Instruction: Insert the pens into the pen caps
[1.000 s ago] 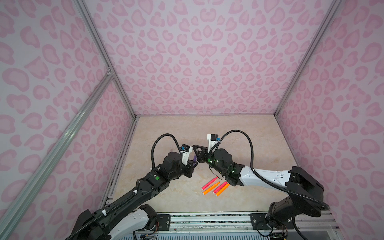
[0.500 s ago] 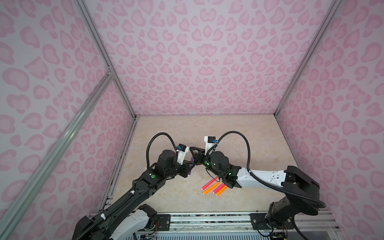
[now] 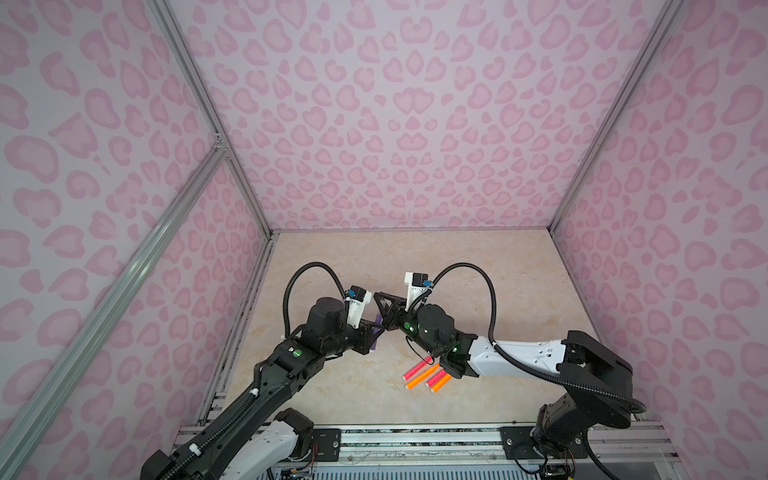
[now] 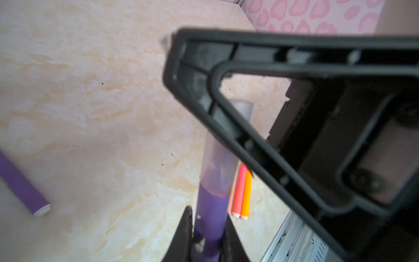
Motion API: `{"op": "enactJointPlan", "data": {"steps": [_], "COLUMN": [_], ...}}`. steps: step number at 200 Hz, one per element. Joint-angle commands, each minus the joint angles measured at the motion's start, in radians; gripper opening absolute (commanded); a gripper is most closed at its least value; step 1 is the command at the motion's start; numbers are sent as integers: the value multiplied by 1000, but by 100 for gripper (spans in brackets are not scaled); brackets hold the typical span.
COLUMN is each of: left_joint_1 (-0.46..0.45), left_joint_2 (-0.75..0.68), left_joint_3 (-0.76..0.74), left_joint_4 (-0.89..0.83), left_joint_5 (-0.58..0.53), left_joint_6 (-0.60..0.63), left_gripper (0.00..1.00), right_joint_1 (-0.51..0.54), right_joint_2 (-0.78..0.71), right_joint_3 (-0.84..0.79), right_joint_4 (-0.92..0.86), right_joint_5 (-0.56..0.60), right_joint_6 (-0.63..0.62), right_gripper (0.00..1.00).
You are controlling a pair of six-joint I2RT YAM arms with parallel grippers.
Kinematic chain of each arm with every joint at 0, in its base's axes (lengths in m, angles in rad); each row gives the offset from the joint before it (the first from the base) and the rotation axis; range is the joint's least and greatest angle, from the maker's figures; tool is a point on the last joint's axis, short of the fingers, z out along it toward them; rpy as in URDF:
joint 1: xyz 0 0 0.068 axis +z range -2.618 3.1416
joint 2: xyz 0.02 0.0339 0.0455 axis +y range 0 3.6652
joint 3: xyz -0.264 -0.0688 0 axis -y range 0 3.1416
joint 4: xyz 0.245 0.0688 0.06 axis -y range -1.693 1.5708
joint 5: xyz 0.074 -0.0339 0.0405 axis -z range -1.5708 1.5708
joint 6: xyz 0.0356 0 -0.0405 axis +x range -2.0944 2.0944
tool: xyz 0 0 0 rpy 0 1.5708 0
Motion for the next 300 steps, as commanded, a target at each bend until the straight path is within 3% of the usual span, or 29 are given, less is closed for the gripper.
{"op": "enactJointPlan", "data": {"steps": [1,54,66,90,121,155,178,224,241,281,300], "left_joint_1": [37,36,35,36,36,37,37,41,56,102,106], "left_joint_2": [21,29,56,131,270,490,581,733,770,833,852], "left_joint_3": [59,23,16,-9,15,108,155,256,288,331,352], "left_joint_4": [278,276,263,259,195,93,40,-71,-106,-123,-143], "left_joint_5": [-398,-408,-406,-427,-530,-560,-582,-626,-654,-599,-603], "left_joint_6": [-151,-149,-150,-176,-247,-321,-358,-372,-373,-332,-321], "left_gripper": [4,4,4,4,4,4,4,4,4,4,4], "right_joint_1": [30,14,-2,-60,-130,-195,-201,-212,-226,-227,-235], "right_joint_2": [3,-61,-84,-144,-243,-383,-479,-559,-543,-512,-495], "right_joint_3": [-26,-38,-54,-107,-164,-232,-290,-472,-471,-564,-442], "right_joint_4": [-163,-208,-215,-207,-256,-313,-377,-202,-218,50,-156], "right_joint_5": [-152,-105,-68,-41,-4,145,335,581,596,507,504], "right_joint_6": [8,-32,-38,-40,-53,-31,4,33,59,-9,0], "right_gripper": [0,0,10,44,56,59,62,63,62,59,63]}}
